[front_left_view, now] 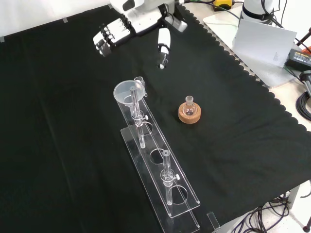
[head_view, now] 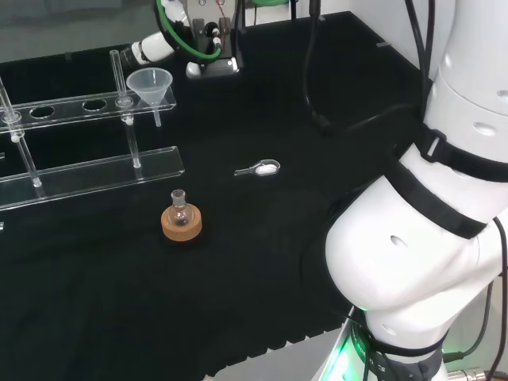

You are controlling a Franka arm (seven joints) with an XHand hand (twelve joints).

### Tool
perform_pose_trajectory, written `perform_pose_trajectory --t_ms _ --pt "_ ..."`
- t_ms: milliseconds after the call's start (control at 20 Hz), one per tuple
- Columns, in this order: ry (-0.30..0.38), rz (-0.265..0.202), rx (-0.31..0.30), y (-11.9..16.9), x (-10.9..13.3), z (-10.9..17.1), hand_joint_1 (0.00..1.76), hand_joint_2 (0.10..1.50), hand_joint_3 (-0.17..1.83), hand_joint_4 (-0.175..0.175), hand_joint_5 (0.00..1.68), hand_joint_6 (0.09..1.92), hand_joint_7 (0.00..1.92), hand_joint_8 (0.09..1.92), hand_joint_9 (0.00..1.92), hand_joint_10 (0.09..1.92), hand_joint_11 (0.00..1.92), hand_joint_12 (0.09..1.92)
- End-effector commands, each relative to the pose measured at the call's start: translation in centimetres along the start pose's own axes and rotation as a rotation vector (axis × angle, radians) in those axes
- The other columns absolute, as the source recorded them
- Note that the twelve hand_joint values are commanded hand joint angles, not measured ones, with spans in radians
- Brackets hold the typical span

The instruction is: Pick up the funnel from the transparent funnel stand.

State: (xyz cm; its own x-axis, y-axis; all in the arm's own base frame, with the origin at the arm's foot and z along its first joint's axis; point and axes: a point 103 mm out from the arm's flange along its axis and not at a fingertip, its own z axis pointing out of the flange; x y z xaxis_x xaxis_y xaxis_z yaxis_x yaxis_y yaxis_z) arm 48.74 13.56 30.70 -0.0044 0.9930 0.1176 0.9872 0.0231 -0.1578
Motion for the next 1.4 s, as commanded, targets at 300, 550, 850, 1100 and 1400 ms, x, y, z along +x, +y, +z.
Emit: perform_pose_trajectory --t_ms 300,550,850,1100,1400 --pt "-0.032 -0.04 0.048 2.9 3.9 2.9 0.34 0.63 0.04 0.025 0.0 0.09 0.0 0.09 0.0 0.09 0.0 0.09" --pt "-0.058 -0.046 0.071 4.4 4.5 4.2 0.35 0.63 0.04 0.022 0.0 0.09 0.0 0.09 0.0 0.09 0.0 0.09" --pt "-0.073 -0.038 0.106 5.2 4.1 5.6 0.37 0.64 0.04 0.018 0.0 0.09 0.0 0.09 0.0 0.09 0.0 0.09" --pt "-0.079 -0.032 0.132 4.7 3.4 6.5 0.37 0.64 0.04 0.015 0.0 0.09 0.0 0.09 0.0 0.09 0.0 0.09" --pt "-0.081 -0.032 0.128 4.4 3.0 7.0 0.4 0.66 0.04 0.007 0.0 0.09 0.0 0.09 0.0 0.09 0.04 0.09"
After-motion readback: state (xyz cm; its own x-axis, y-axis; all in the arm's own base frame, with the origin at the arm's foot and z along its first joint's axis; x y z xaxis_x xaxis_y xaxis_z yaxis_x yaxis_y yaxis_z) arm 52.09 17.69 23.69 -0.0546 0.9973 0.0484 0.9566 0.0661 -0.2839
